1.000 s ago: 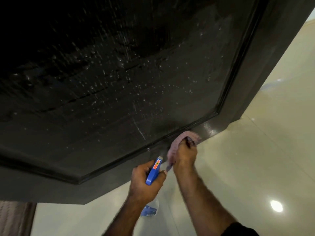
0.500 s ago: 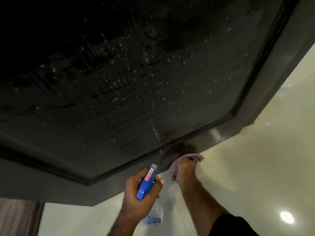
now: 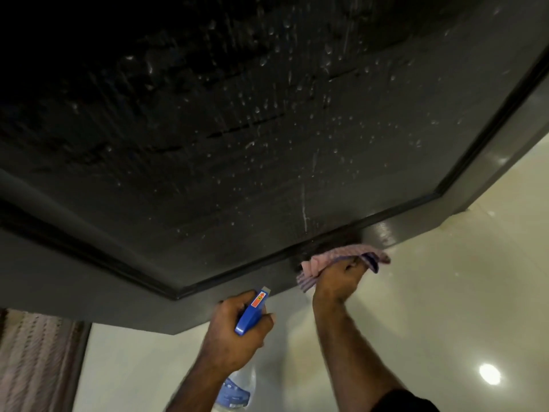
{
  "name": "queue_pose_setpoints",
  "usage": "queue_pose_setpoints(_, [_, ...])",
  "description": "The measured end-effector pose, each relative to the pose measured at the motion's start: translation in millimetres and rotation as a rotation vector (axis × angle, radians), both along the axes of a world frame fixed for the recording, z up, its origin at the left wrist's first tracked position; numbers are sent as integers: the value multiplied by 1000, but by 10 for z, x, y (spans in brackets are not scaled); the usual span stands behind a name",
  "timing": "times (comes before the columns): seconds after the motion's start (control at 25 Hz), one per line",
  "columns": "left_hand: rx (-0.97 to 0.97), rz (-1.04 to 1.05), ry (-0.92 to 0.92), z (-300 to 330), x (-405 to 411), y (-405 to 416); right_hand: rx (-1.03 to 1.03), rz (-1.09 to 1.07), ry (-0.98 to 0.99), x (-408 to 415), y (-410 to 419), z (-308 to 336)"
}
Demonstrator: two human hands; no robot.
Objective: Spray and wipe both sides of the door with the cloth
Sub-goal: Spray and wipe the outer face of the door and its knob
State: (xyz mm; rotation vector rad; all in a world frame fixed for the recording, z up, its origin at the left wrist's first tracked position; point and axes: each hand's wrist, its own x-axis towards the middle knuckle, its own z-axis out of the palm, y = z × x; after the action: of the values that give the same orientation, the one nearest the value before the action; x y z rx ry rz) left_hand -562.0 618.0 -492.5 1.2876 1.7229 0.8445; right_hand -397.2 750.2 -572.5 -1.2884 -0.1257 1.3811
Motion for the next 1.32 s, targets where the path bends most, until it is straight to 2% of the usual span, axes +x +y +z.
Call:
queue_pose_setpoints(0.04, [14, 4, -28, 31, -18, -41, -97, 191, 6, -31, 34, -10])
queue_pose_setpoints(0.08, [34, 14, -45, 64, -40, -77, -210, 359, -148, -124, 50, 109])
queue_pose_setpoints(0.12, [46, 26, -57, 89, -63, -100, -302, 586, -538, -201, 11, 101])
queue_pose_setpoints(0.16, [54, 42, -73, 94, -97, -121, -280, 687, -659, -188, 106, 133])
queue_pose_setpoints(0.2, [62, 55, -84, 92, -136, -141, -298, 535, -487, -275, 72, 258])
queue_pose_setpoints(0.24, [72, 57, -89, 85, -172, -165, -136, 327, -370, -313, -42, 296])
queue_pose_setpoints(0.28, [79, 52, -84, 67, -209, -191, 109, 102, -337, -393, -169, 393])
queue_pose_setpoints(0.32, [79, 45, -72, 54, -242, -209, 225, -12, -475, -480, -344, 340])
queue_pose_setpoints(0.36, [73, 41, -61, 40, -280, -222, 400, -60, -452, -546, -438, 334])
queue_pose_setpoints(0.4, [63, 50, -55, 33, -314, -233, 478, -72, -464, -568, -500, 199])
queue_pose_setpoints(0.48, [66, 76, -54, 41, -379, -262, 349, -97, -59, -668, -358, -133])
queue_pose_setpoints(0.52, [81, 81, -58, 57, -394, -288, 100, -18, 46, -672, -222, -473])
queue_pose_setpoints(0.56, [93, 83, -68, 77, -388, -310, -125, 158, -159, -652, -125, -773])
queue_pose_setpoints(0.6, [97, 88, -79, 83, -379, -323, -244, 256, -478, -622, -20, -1006])
queue_pose_setpoints(0.64, [95, 89, -83, 84, -388, -328, -249, 503, -836, -606, 31, -1156])
queue_pose_setpoints(0.68, [94, 86, -75, 63, -409, -313, -252, 407, -737, -560, 79, -1036])
queue_pose_setpoints(0.72, [82, 82, -73, 14, -418, -303, -238, 128, -470, -539, 32, -726])
queue_pose_setpoints(0.76, [73, 70, -65, -25, -431, -284, -100, -34, -180, -640, -82, -292])
queue_pose_setpoints(0.8, [72, 53, -52, -65, -439, -261, -1, -32, -204, -734, -281, -124])
queue_pose_setpoints(0.84, [73, 39, -34, -104, -441, -254, 71, -30, -147, -758, -385, -9])
queue_pose_setpoints(0.88, [73, 27, -8, -142, -452, -252, 71, -9, -191, -781, -496, 171])
queue_pose_setpoints(0.92, [61, 18, 26, -177, -467, -251, 2, -32, -184, -745, -446, 68])
queue_pose_setpoints(0.96, [38, 14, 62, -203, -491, -259, -172, 175, -177, -725, -384, -35])
queue_pose_setpoints(1.0, [14, 12, 98, -227, -507, -271, -276, 210, -43, -722, -350, -149])
queue_pose_setpoints(1.04, [-2, 11, 125, -236, -530, -303, -333, 311, -111, -731, -333, -61])
queue_pose_setpoints(1.08, [0, 2, 158, -249, -542, -325, -243, 321, -106, -715, -368, 45])
queue_pose_setpoints(1.12, [11, -1, 185, -261, -547, -338, -120, 234, -266, -747, -415, 78])
queue_pose_setpoints(1.2, [31, 44, 156, -282, -594, -354, 254, 102, -602, -913, -664, 183])
queue_pose_setpoints(1.24, [45, 74, 115, -280, -619, -359, 397, 95, -626, -977, -795, 168])
queue_pose_setpoints(1.32, [71, 132, 33, -264, -669, -425, 409, 110, -592, -1020, -865, 18])
